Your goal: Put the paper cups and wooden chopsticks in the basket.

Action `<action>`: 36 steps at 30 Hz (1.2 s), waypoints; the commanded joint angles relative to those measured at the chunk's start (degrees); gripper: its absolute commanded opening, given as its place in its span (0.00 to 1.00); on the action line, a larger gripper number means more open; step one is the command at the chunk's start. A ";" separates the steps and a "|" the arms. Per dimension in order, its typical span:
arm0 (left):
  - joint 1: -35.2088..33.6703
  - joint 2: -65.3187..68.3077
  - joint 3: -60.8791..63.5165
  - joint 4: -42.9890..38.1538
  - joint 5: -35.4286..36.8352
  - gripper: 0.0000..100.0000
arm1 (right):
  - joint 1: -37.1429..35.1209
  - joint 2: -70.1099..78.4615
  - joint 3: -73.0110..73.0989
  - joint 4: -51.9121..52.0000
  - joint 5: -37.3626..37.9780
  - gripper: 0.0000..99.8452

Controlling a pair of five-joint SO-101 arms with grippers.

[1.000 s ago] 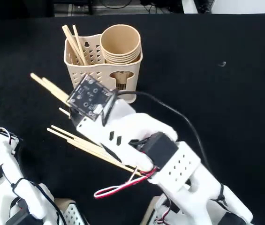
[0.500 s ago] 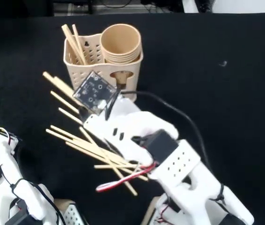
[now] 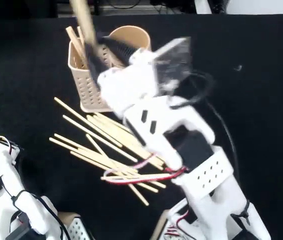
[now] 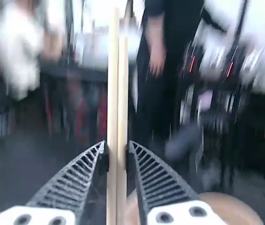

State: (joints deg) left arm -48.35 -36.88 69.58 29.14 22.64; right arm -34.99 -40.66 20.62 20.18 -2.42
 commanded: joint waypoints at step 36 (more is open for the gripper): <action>0.66 -1.41 -0.84 -0.62 -0.70 0.17 | 4.75 22.55 -10.07 7.30 -0.97 0.23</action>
State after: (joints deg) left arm -48.35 -36.88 69.58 29.14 22.64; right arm -30.59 -9.71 13.14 19.21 -2.95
